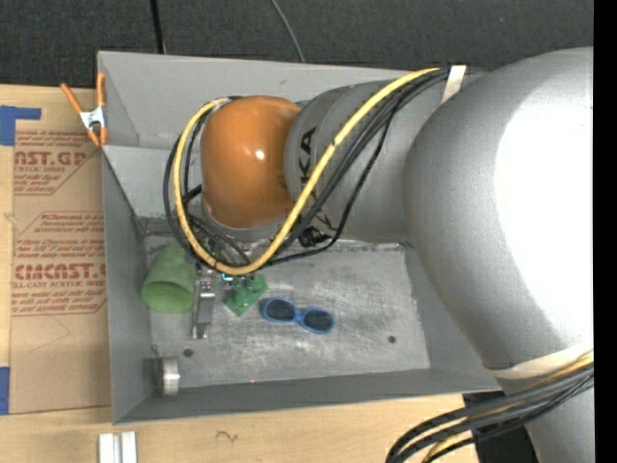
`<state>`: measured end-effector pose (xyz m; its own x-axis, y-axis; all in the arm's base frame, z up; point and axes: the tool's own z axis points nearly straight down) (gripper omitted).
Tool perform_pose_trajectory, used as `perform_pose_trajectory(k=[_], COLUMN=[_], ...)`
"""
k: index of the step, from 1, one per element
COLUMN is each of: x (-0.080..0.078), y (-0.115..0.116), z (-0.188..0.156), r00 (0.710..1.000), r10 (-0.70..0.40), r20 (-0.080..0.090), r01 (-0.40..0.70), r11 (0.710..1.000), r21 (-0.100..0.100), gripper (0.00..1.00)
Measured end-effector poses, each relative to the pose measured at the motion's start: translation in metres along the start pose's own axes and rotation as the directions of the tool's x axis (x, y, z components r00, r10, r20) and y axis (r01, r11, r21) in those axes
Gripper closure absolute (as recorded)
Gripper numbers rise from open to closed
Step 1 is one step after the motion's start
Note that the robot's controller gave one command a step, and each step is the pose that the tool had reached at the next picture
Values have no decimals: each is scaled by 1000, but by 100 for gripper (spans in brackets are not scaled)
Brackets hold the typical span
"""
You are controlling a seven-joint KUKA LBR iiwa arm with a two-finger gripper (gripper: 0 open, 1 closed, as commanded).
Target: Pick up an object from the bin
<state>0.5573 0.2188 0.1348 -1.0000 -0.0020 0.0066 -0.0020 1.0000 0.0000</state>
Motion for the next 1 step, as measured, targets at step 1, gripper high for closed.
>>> perform_pose_trajectory(k=[1], x=[-28], y=[-79], z=[58], r00=[975], r10=[-222], r20=[24], r01=[222], r11=[975], r21=[-6], gripper=[0])
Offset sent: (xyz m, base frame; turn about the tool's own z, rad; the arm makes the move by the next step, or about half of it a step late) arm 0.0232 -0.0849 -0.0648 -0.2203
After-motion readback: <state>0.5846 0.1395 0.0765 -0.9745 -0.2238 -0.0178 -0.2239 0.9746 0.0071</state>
